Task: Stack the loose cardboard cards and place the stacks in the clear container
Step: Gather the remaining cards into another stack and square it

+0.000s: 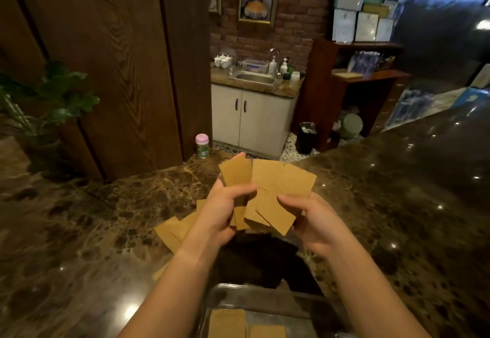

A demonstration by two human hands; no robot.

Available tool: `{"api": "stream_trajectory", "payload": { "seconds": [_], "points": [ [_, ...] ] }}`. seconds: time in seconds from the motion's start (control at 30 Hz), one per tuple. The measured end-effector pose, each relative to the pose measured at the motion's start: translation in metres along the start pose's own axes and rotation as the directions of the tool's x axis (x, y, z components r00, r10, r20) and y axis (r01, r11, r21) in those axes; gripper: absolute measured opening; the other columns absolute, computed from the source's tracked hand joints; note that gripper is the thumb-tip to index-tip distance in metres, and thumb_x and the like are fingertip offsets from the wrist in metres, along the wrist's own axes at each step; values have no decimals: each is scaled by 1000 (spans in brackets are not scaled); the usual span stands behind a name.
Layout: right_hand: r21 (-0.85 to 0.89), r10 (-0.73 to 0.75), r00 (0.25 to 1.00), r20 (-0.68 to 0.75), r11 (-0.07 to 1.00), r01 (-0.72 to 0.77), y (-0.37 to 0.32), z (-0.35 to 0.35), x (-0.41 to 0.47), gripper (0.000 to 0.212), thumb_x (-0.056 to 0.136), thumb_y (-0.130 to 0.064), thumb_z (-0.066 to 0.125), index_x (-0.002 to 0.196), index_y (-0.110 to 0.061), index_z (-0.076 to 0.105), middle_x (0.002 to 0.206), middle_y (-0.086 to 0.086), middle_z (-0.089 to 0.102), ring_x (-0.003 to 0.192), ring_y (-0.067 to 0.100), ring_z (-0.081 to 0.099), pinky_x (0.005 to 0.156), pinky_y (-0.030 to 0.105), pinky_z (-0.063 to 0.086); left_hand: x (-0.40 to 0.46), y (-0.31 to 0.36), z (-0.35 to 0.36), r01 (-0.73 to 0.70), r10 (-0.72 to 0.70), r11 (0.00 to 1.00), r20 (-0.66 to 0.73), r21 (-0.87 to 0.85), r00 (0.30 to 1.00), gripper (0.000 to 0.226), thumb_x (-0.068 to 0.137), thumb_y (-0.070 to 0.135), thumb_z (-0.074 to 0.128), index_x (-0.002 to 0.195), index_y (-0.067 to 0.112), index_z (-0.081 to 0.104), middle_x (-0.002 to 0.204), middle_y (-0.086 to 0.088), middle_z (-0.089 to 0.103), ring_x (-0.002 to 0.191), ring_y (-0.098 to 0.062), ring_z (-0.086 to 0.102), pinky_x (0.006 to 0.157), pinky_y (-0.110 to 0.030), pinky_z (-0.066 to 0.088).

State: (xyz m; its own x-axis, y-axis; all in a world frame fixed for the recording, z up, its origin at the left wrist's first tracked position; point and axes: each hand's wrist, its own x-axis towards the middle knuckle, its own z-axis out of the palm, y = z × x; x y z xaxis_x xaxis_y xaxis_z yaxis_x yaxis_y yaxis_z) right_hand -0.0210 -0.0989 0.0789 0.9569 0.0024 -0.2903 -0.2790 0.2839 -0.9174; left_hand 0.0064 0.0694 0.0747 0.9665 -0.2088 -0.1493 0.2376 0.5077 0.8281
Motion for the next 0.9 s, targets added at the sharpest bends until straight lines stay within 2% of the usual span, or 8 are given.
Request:
{"api": "stream_trajectory", "payload": {
  "seconds": [0.1, 0.23, 0.37, 0.43, 0.57, 0.67, 0.73, 0.9],
  "points": [
    [-41, -86, 996, -30, 996, 85, -5, -6, -17, 28, 89, -10, 66, 116, -18, 65, 96, -1, 78, 89, 19, 70, 57, 29, 54, -12, 1, 16, -57, 58, 997, -21, 56, 998, 70, 81, -14, 58, 127, 38, 58, 110, -5, 69, 98, -28, 69, 79, -47, 59],
    [-14, -133, 989, -64, 991, 132, -10, -13, -32, 28, 88, -4, 66, 112, -18, 64, 100, 3, 76, 95, 23, 68, 75, 41, 56, -27, 2, 22, -85, 86, 996, -44, 21, 995, 78, 79, -18, 52, 129, 41, 57, 118, -7, 66, 107, -31, 62, 88, -55, 54],
    [-140, -180, 983, 37, 973, 183, -10, -13, -41, 53, 81, -6, 76, 127, -24, 56, 115, 3, 72, 105, 26, 69, 81, 45, 57, -37, 0, 27, -54, 54, 997, -3, -53, 999, 68, 76, -5, 58, 127, 39, 61, 123, -12, 65, 111, -37, 60, 87, -55, 53],
    [-224, -198, 976, 91, 951, 213, -7, -7, -44, 61, 76, -10, 83, 128, -24, 55, 114, 2, 73, 102, 22, 72, 81, 40, 58, -42, -2, 32, -9, 13, 996, 50, -93, 999, 62, 70, 6, 63, 125, 33, 63, 123, -17, 67, 108, -38, 63, 87, -54, 53],
    [-307, -205, 962, 182, 917, 254, -3, 5, -47, 54, 79, -16, 82, 127, -25, 58, 114, -2, 74, 100, 12, 72, 79, 30, 59, -50, -5, 32, 30, -19, 988, 77, -155, 997, 53, 73, 15, 61, 124, 31, 64, 119, -16, 66, 103, -37, 63, 83, -49, 53],
    [-291, -211, 956, 203, 919, 265, -5, 7, -47, 53, 80, -12, 80, 127, -22, 59, 110, -2, 76, 98, 13, 73, 76, 29, 59, -51, -5, 22, -65, 64, 984, -11, -166, 998, 56, 84, 9, 58, 129, 43, 57, 122, -11, 65, 102, -33, 65, 75, -46, 57],
    [-299, -213, 953, 215, 915, 272, -6, 10, -47, 49, 81, -11, 78, 125, -21, 61, 109, -2, 76, 97, 13, 73, 76, 30, 60, -50, -5, 16, -128, 116, 978, -84, -166, 990, 54, 92, 8, 55, 130, 46, 55, 118, -8, 67, 100, -31, 67, 75, -46, 58],
    [-442, -273, 933, 235, 824, 353, -2, 24, -44, 39, 83, -18, 78, 120, -26, 68, 107, -9, 75, 98, 7, 70, 79, 27, 59, -49, -4, 1, -153, 135, 980, -136, -129, 981, 29, 93, 32, 54, 121, 34, 62, 106, -11, 74, 95, -31, 70, 78, -48, 59]
  ]
}}
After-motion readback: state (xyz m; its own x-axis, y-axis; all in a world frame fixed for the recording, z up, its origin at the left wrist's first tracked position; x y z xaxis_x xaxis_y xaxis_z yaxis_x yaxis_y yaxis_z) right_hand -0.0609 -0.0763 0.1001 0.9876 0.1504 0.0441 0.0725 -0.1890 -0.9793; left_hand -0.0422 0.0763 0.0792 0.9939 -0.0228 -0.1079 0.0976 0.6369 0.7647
